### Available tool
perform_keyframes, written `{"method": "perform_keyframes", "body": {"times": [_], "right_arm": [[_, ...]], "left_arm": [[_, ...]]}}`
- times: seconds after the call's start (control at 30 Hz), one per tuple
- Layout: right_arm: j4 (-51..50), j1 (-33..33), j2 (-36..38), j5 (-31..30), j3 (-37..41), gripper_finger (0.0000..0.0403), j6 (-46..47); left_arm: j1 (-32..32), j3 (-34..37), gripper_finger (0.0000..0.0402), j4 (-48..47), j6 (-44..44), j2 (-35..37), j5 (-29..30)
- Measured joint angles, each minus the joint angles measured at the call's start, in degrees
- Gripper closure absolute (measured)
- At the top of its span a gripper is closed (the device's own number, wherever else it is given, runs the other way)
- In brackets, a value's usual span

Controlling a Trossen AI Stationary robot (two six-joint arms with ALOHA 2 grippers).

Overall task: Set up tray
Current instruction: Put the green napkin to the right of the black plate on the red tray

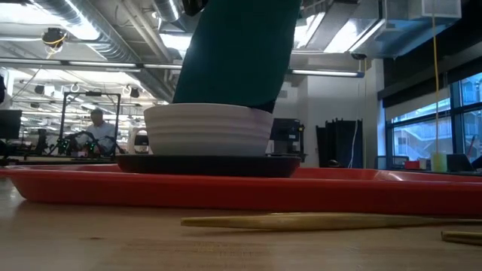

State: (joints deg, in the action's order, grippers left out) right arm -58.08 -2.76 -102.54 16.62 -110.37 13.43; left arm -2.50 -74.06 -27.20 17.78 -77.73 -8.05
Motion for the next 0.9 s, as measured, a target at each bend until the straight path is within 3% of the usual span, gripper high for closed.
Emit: {"method": "perform_keyframes", "body": {"times": [0.07, 0.2, 0.5, 0.67, 0.9], "right_arm": [[0.0, 0.0, 0.0, 0.0, 0.0, 0.0384, 0.02], [-0.34, 0.0, 0.0, 0.0, 0.0, 0.0389, 1.64], [-9.79, -0.12, 0.36, 0.0, -1.7, 0.0393, 1.57], [-19.03, -1.6, 0.53, 0.02, -7.78, 0.0393, 2.92], [-27.13, -6.35, 0.7, -0.1, -12.45, 0.0393, 4.81]], "left_arm": [[0.0, 0.0, 0.0388, 0.0, 0.0, 0.0, 0.02], [0.0, 0.0, 0.0379, 0.48, 0.03, 0.06, 0.02], [2.22, 0.0, 0.0287, -0.45, -0.05, 6.13, -0.28], [4.58, -0.04, 0.027, -3.28, 0.49, 12.29, 4.43], [4.92, -0.04, 0.0281, -6.1, 0.96, 17.3, 11.68]]}}
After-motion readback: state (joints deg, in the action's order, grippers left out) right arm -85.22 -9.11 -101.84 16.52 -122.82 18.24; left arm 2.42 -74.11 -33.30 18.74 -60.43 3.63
